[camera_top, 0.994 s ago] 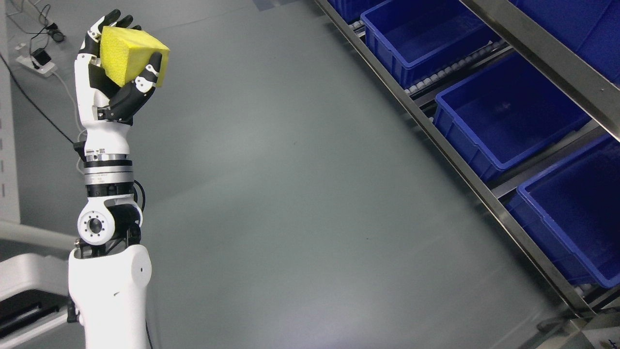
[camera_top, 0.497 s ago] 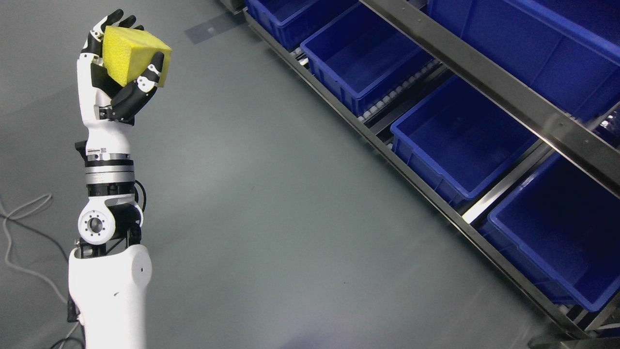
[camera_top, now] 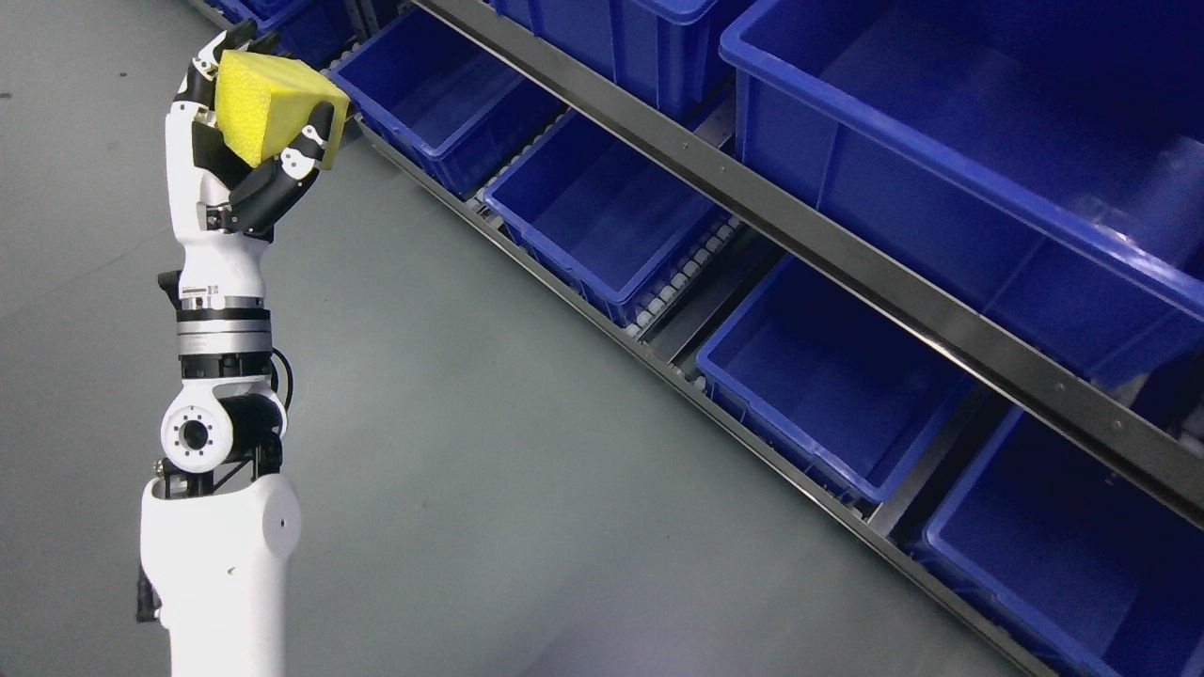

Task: Move yellow foam block to right shelf middle
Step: 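Hold the cube raised in the left hand while turning toward the bins, then swing the left hand over the blue bin and release the cube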

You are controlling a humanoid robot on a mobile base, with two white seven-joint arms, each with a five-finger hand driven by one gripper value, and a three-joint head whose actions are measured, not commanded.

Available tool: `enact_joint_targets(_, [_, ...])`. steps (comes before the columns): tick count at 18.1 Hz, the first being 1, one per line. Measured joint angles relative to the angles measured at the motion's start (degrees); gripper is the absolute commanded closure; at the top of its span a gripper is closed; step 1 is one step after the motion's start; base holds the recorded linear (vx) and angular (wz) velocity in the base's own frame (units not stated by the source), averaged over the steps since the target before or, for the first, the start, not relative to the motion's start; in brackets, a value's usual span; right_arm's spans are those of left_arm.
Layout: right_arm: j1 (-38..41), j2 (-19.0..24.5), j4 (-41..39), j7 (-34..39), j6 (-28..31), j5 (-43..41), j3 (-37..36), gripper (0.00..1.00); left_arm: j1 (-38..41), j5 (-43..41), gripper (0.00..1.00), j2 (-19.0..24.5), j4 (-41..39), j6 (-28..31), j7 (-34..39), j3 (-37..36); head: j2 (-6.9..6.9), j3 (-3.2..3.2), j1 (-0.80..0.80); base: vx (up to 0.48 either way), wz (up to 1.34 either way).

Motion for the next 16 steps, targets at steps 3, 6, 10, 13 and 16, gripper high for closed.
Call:
enact_joint_targets(3, [-0.01,0.00,0.00,0.22,0.00,0.00,0.00,0.00,-0.08,0.00,0.49,0.00,-0.25,-0.63,0.00,-0.56,0.00,0.00,0.00,0.462,-0.13])
enact_joint_targets(6, [-0.01,0.00,0.00,0.09,0.00,0.00,0.00,0.00,-0.49,0.00,0.50,0.00,-1.06,-1.14,-0.02,-1.00,0.00,0.00,0.00,0.395,-0.14])
enact_joint_targets(10, [-0.01,0.00,0.00,-0.03,0.00,0.00,0.00,0.00,-3.37,0.00,0.50,0.00,-2.01,-1.69,-0.22,-1.39,0.00,0.00,0.00,0.327,-0.22])
enact_joint_targets(13, [0.00,0.00,0.00,-0.07,-0.01,0.00,0.00,0.00,-10.08,0.00,0.50,0.00,-2.46,7.99,-0.09,-1.95,0.00,0.00,0.00,0.272,-0.31])
enact_joint_targets(16, [0.00,0.00,0.00,-0.09,-0.01,0.00,0.00,0.00,-18.23,-0.02,0.49,0.00,-1.92,22.01,0.04,-3.15,0.01,0.00,0.00,0.175,-0.24])
